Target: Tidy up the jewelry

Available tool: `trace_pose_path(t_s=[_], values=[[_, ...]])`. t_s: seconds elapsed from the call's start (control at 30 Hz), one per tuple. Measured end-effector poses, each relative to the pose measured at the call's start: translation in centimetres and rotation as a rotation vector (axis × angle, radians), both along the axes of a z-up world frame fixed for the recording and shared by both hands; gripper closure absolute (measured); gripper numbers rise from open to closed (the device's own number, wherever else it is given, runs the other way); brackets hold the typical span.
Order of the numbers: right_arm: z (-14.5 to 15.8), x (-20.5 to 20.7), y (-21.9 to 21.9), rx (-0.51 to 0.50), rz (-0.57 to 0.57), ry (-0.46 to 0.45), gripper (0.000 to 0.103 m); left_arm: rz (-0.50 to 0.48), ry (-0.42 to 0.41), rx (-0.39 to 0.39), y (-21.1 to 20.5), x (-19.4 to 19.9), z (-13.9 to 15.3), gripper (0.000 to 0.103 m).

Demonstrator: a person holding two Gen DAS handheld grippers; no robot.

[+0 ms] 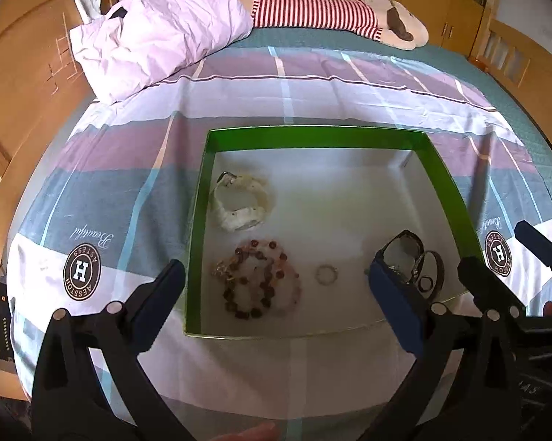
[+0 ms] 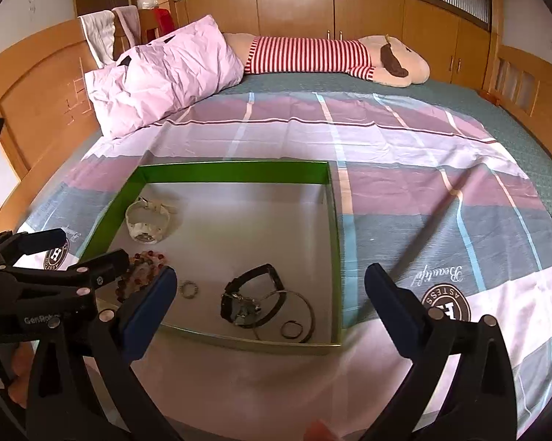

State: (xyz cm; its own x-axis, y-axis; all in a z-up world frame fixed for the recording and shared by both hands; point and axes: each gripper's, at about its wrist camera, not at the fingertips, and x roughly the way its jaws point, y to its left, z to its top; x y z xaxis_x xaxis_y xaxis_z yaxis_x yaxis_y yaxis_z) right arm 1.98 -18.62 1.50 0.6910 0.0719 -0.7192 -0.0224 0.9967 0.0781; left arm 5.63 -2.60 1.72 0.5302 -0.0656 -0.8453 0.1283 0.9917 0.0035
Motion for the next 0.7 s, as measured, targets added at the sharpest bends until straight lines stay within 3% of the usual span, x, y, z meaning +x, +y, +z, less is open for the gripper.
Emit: trace_pose_path(t_s=[0.7], values=[[0.07,-0.23,0.34,0.001,0.011,-0.003,0.001,0.005,0.031,0.002,-0.12,0.09,-0.84,0.002]])
